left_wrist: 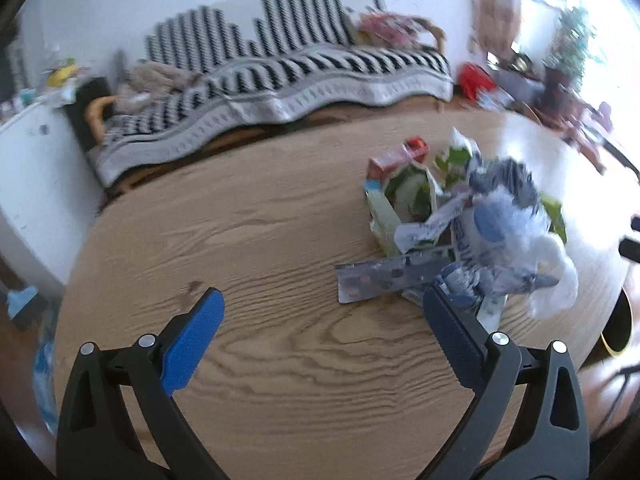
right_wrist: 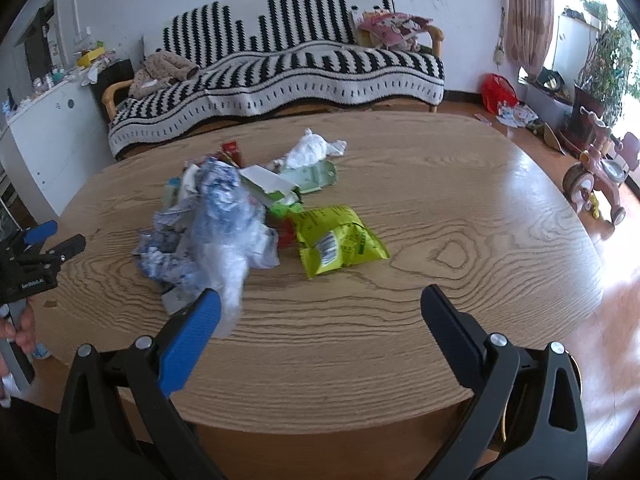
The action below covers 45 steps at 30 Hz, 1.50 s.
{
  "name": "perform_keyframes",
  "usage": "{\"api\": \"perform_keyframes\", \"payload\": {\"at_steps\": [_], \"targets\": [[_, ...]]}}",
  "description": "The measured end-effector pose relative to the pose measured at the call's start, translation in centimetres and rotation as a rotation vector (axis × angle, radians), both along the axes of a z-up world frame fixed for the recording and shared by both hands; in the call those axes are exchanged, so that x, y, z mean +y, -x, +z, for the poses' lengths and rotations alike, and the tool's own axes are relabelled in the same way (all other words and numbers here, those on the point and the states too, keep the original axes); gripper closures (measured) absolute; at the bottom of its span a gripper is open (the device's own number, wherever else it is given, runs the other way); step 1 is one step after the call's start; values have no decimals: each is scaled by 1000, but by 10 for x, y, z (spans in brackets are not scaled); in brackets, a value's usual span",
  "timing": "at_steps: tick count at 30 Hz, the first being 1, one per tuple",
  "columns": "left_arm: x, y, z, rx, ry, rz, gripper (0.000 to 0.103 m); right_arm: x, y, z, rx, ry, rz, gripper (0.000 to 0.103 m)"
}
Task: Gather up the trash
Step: 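Grasp the yellow-green snack bag with the right gripper while the left gripper grasps a silver wrapper, then carry the snack bag over the black bin and open the right gripper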
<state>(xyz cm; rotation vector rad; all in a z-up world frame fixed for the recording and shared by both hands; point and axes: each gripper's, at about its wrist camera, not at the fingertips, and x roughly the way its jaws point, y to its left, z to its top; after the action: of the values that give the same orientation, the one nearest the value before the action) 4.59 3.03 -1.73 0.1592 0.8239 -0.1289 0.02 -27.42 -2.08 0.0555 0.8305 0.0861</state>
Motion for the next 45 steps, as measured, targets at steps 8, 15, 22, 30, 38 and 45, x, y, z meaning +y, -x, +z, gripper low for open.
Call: {"api": "perform_keyframes", "payload": {"at_steps": [8, 15, 22, 30, 38, 45], "targets": [[-23, -55, -32, -11, -132, -251, 6, -37, -54, -38, 129, -161, -66, 6], [-35, -81, -60, 58, -83, -347, 7, -41, -97, -65, 182, -197, -54, 6], [-49, -78, -62, 85, -17, -393, 59, -33, -124, -80, 214, -248, -71, 8], [-38, -60, -51, 103, -20, -310, 100, -27, -119, -66, 171, -200, -62, 40], [-15, -43, -7, 51, 44, -178, 100, -51, -93, -29, 68, -208, -83, 44], [-49, -32, 36, -29, 121, -143, 100, -130, -27, 7, -34, -177, -196, 44]]}}
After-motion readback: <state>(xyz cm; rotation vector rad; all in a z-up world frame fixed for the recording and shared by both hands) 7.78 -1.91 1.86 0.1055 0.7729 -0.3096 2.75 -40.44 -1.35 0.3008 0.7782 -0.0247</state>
